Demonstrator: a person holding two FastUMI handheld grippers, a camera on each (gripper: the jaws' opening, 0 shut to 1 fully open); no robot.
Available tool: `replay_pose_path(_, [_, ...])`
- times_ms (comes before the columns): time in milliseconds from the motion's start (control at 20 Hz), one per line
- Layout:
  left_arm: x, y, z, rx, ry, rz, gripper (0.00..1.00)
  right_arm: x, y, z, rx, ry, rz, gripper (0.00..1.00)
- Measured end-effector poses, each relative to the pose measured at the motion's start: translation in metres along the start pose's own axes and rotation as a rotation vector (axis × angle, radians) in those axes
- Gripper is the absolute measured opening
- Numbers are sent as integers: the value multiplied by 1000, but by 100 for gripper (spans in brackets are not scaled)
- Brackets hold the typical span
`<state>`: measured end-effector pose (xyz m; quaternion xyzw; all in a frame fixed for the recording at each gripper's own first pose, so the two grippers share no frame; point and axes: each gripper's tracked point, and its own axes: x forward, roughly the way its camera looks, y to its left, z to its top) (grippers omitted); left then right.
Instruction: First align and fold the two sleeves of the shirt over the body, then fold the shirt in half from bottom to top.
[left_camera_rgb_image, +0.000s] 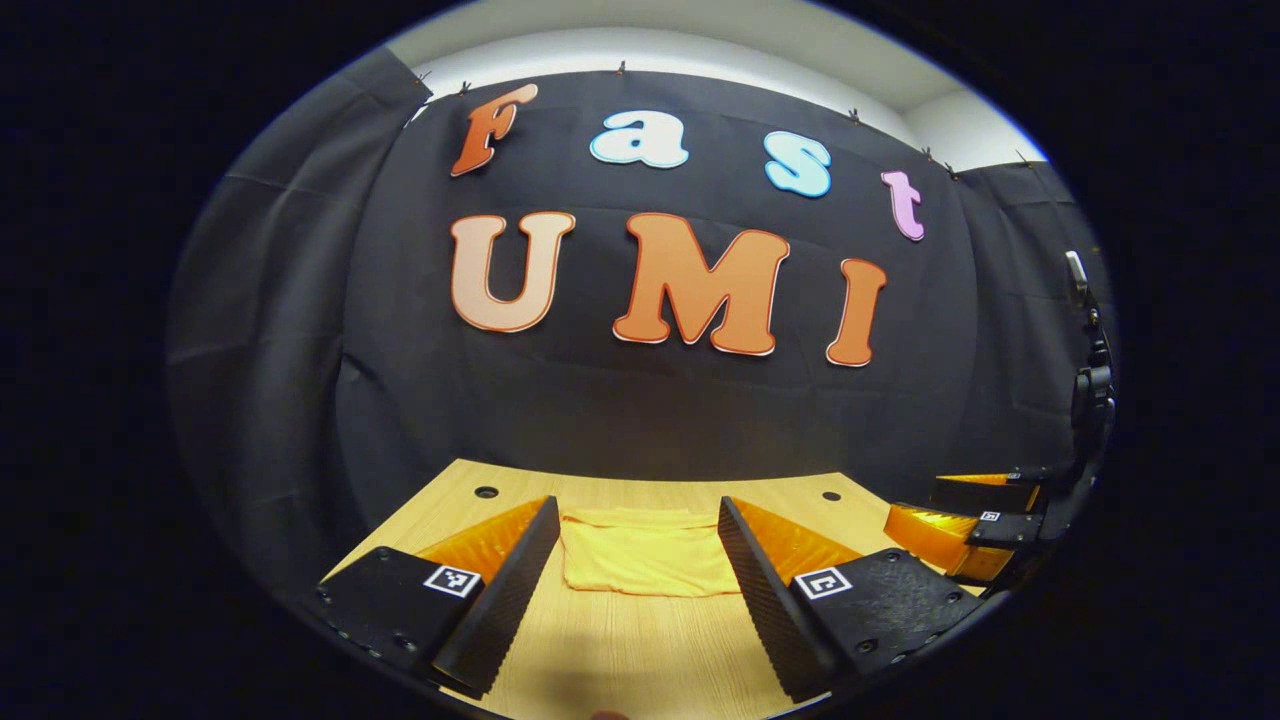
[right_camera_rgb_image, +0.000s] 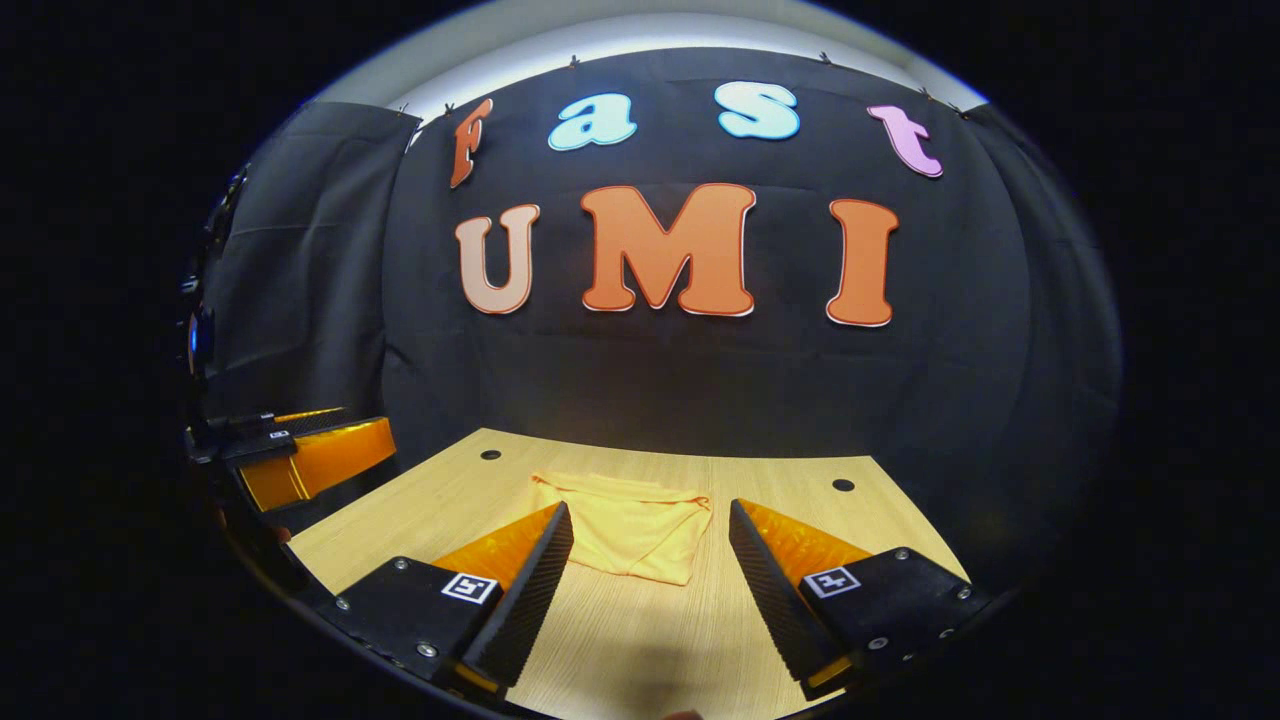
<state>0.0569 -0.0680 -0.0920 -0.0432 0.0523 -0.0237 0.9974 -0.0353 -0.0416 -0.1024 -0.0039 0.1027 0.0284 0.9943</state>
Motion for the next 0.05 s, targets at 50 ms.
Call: replay_pose_path(50, [-5,1,0,-4,0,-9,98,-1,4,-1,-9,3,8,95])
